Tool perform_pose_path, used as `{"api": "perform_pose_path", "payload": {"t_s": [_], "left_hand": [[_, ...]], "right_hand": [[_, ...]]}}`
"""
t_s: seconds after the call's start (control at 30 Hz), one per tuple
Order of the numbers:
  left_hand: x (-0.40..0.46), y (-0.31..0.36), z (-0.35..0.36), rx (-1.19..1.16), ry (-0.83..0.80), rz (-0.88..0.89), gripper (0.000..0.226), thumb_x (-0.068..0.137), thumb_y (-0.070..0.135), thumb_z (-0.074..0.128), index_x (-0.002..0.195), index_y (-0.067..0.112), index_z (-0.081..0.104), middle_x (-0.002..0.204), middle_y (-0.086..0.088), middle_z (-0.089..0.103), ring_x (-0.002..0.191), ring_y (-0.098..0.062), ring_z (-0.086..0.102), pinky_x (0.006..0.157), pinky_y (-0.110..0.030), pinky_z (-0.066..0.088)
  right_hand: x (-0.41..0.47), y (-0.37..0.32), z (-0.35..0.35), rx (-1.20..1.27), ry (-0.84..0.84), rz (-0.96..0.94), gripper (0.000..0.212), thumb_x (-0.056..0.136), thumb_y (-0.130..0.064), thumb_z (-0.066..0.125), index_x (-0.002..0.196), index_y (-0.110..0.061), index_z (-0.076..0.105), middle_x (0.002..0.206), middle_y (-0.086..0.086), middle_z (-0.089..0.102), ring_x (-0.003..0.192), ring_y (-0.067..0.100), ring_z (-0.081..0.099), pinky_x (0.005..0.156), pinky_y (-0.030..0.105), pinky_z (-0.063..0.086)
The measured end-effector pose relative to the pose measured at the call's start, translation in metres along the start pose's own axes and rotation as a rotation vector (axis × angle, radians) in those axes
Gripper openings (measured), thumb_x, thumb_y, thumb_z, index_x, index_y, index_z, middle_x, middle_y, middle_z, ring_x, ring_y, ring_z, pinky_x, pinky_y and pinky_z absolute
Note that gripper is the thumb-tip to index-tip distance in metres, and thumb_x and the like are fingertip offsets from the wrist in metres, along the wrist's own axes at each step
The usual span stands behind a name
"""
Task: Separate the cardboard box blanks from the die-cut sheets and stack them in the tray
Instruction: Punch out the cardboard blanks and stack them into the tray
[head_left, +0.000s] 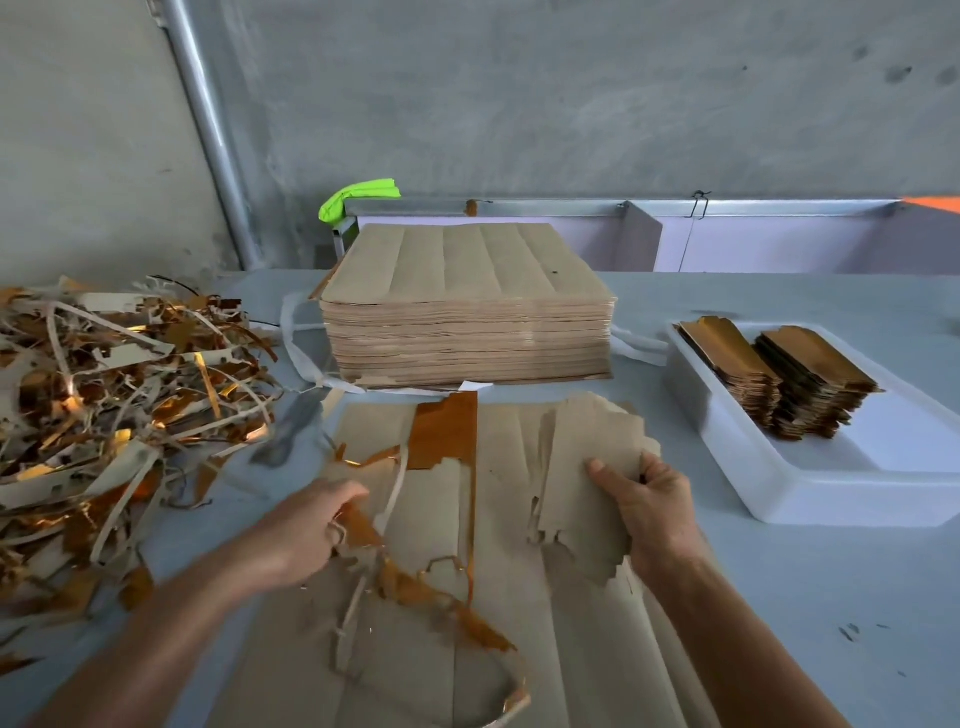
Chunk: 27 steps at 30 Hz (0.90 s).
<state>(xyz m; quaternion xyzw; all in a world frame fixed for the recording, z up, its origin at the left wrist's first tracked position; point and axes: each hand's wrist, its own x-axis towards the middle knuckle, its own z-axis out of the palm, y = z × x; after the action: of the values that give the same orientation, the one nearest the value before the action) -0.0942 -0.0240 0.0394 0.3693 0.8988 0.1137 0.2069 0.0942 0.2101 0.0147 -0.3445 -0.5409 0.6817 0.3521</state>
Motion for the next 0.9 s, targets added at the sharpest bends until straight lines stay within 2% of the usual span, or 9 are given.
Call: {"api": "perform_pose_path", "payload": {"t_s": [0.07, 0.1, 0.27, 0.33, 0.43, 0.53, 0.7, 0.8, 0.9], "left_hand": [[0.001, -0.003, -0.023, 0.175, -0.293, -0.037, 0.063, 0.094, 0.002, 0.044, 0.146, 0.033, 0.025, 0.15, 0.002, 0.027, 0.131, -0.02, 0.037, 0.103, -0.031, 0.038], [0.004, 0.0, -0.033, 0.185, -0.305, -0.044, 0.064, 0.093, 0.001, 0.043, 0.146, 0.034, 0.026, 0.152, 0.002, 0.025, 0.135, -0.021, 0.033, 0.106, -0.033, 0.036], [0.052, 0.04, -0.034, -0.062, 0.502, -0.039, 0.015, 0.096, 0.021, 0.049, 0.107, 0.016, 0.058, 0.105, -0.004, 0.062, 0.089, -0.015, 0.054, 0.073, -0.029, 0.043], [0.08, 0.055, -0.017, -0.047, 0.475, -0.095, 0.032, 0.093, 0.039, 0.054, 0.109, 0.012, 0.055, 0.105, -0.006, 0.06, 0.093, -0.018, 0.057, 0.076, -0.032, 0.047], [0.118, 0.061, 0.003, -0.021, 0.314, -0.268, 0.073, 0.08, 0.059, 0.062, 0.131, 0.011, 0.043, 0.13, -0.011, 0.051, 0.12, -0.028, 0.05, 0.094, -0.04, 0.045], [0.144, 0.064, 0.01, 0.046, 0.25, -0.336, 0.089, 0.067, 0.059, 0.075, 0.134, 0.012, 0.04, 0.131, -0.011, 0.05, 0.122, -0.028, 0.048, 0.097, -0.04, 0.042], [0.157, 0.067, 0.016, -0.17, 0.252, -0.368, 0.053, 0.071, 0.035, 0.081, 0.111, 0.01, 0.058, 0.104, -0.007, 0.063, 0.101, -0.026, 0.062, 0.084, -0.035, 0.05], [0.148, 0.071, 0.016, -0.203, 0.438, -0.285, 0.012, 0.09, 0.024, 0.061, 0.093, 0.012, 0.061, 0.091, -0.006, 0.066, 0.088, -0.027, 0.064, 0.081, -0.037, 0.053], [0.123, 0.083, 0.013, -0.09, 0.662, -0.073, 0.018, 0.097, 0.023, 0.046, 0.103, 0.014, 0.06, 0.091, -0.008, 0.067, 0.088, -0.029, 0.064, 0.074, -0.036, 0.052]], "right_hand": [[0.004, -0.001, 0.008, 0.005, 0.0, 0.012, 0.008, 0.083, -0.007, 0.07, 0.087, -0.011, 0.066, 0.083, 0.006, 0.072, 0.076, 0.021, 0.069, 0.068, 0.041, 0.058], [0.006, -0.001, 0.012, 0.008, 0.0, 0.015, 0.008, 0.083, -0.006, 0.07, 0.086, -0.012, 0.065, 0.083, 0.005, 0.072, 0.075, 0.021, 0.069, 0.067, 0.04, 0.058], [0.014, 0.002, 0.028, 0.014, 0.01, 0.017, 0.011, 0.083, -0.003, 0.068, 0.083, -0.014, 0.065, 0.077, 0.001, 0.071, 0.071, 0.016, 0.068, 0.061, 0.033, 0.057], [0.016, 0.004, 0.031, 0.016, 0.019, 0.024, 0.012, 0.082, -0.003, 0.069, 0.082, -0.014, 0.065, 0.075, -0.001, 0.071, 0.068, 0.014, 0.068, 0.057, 0.029, 0.055], [0.017, 0.006, 0.03, 0.011, 0.022, 0.037, 0.012, 0.082, -0.002, 0.069, 0.083, -0.013, 0.065, 0.072, 0.0, 0.072, 0.066, 0.015, 0.068, 0.057, 0.032, 0.056], [0.022, 0.006, 0.026, -0.037, 0.039, 0.018, 0.013, 0.082, -0.003, 0.069, 0.081, -0.015, 0.065, 0.071, 0.0, 0.072, 0.066, 0.015, 0.069, 0.062, 0.036, 0.058], [0.03, 0.006, 0.025, -0.072, 0.055, 0.037, 0.012, 0.083, -0.006, 0.069, 0.085, -0.016, 0.064, 0.08, 0.004, 0.07, 0.075, 0.021, 0.067, 0.067, 0.041, 0.058], [0.031, 0.004, 0.027, -0.101, 0.07, -0.015, 0.019, 0.085, -0.001, 0.062, 0.088, -0.02, 0.059, 0.09, 0.011, 0.067, 0.084, 0.028, 0.066, 0.076, 0.05, 0.057], [0.031, 0.002, 0.028, -0.226, 0.071, -0.132, 0.036, 0.086, 0.002, 0.053, 0.102, -0.031, 0.054, 0.097, 0.008, 0.06, 0.086, 0.024, 0.06, 0.077, 0.049, 0.056]]}}
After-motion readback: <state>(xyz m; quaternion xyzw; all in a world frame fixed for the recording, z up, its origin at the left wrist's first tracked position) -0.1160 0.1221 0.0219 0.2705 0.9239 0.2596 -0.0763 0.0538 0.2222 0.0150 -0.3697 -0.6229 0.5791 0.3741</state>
